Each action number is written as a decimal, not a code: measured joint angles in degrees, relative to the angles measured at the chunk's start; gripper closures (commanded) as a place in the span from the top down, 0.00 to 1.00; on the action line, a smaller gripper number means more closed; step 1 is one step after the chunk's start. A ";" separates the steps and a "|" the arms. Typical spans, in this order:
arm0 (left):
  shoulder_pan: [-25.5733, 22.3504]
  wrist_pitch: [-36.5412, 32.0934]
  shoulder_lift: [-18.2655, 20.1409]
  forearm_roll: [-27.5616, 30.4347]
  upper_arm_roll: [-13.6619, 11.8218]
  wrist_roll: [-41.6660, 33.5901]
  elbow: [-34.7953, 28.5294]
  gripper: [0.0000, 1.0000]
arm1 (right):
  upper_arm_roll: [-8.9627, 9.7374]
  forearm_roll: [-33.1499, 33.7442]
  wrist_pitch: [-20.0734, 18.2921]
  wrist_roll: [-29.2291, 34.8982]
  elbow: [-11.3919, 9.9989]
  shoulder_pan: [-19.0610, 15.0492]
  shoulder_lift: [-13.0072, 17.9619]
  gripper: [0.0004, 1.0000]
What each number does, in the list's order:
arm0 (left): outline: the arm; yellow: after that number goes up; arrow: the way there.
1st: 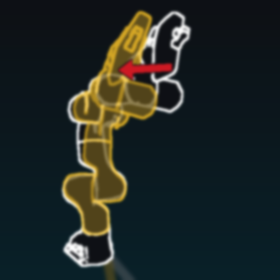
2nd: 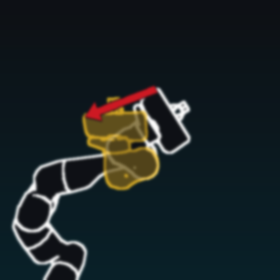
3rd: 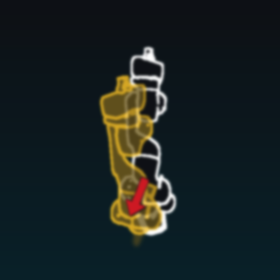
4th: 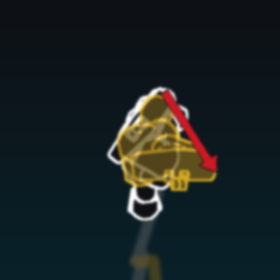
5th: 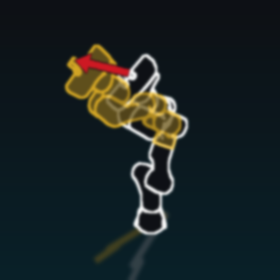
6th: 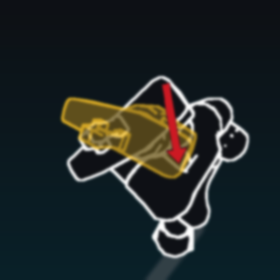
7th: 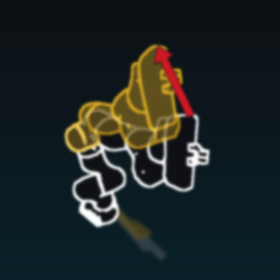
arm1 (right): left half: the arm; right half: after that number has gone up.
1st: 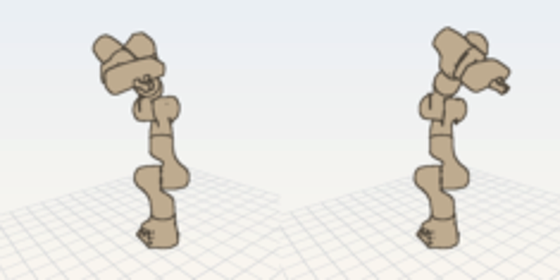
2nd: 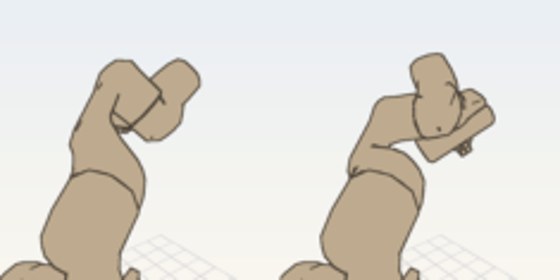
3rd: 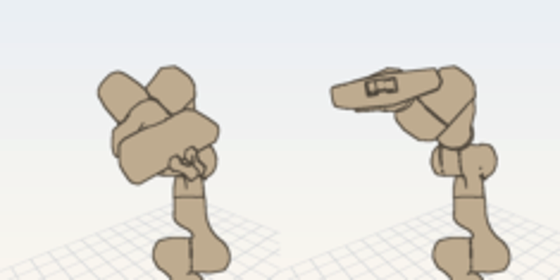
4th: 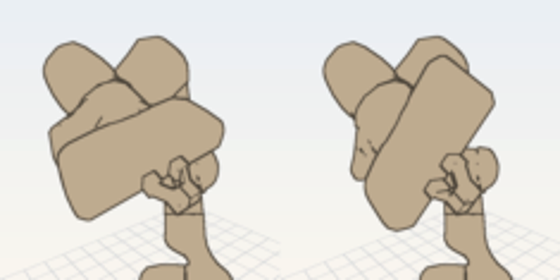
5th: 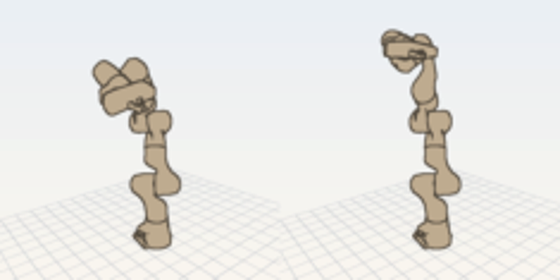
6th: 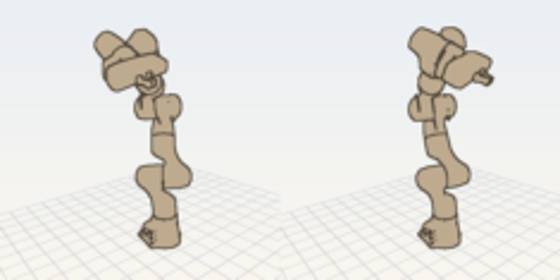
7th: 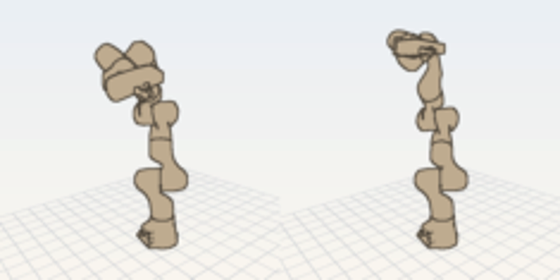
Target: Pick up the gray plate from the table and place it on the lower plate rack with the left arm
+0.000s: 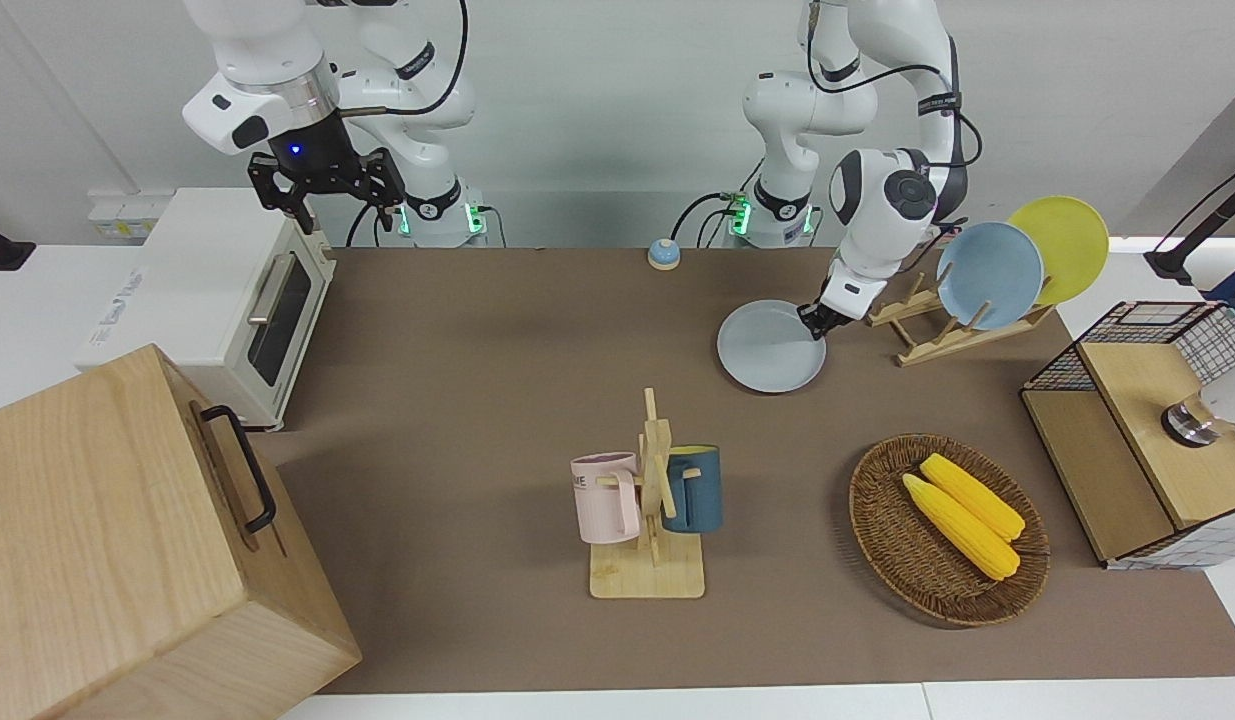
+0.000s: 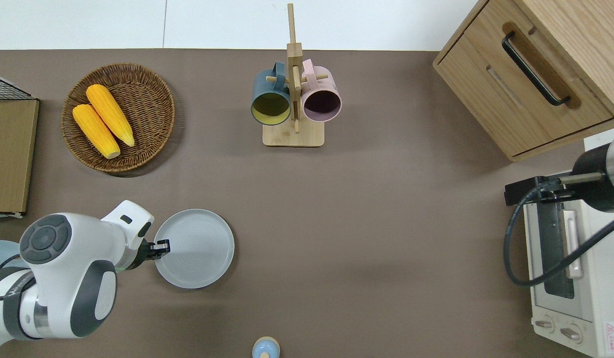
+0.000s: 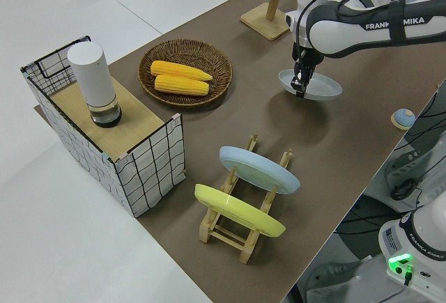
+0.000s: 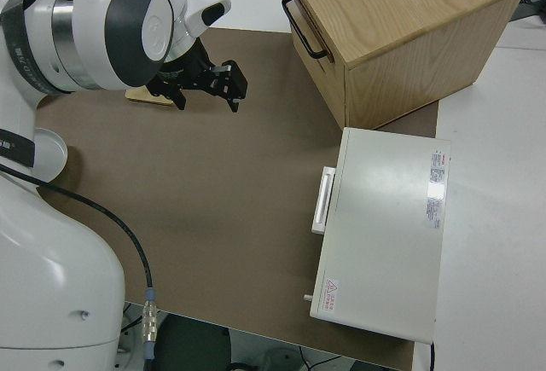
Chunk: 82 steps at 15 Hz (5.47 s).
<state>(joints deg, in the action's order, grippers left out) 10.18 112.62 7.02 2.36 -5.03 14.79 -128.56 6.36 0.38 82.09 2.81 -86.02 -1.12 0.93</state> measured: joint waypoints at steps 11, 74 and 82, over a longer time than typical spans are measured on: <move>-0.17 -25.22 0.08 -4.18 -0.83 1.42 21.30 0.00 | 0.00 0.00 0.00 0.00 0.00 0.00 0.00 0.99; 3.11 -27.63 -6.41 -49.65 -0.18 26.81 5.15 1.00 | 0.00 0.00 0.00 0.00 0.00 0.00 0.00 0.99; 3.10 -26.89 -6.07 -48.44 -0.23 18.40 6.18 1.00 | 0.00 0.00 0.00 0.00 0.00 0.00 0.00 0.99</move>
<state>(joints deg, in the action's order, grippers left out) 13.28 85.74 0.95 -46.08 -5.26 33.19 -122.38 6.36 0.38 82.09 2.81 -86.02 -1.12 0.93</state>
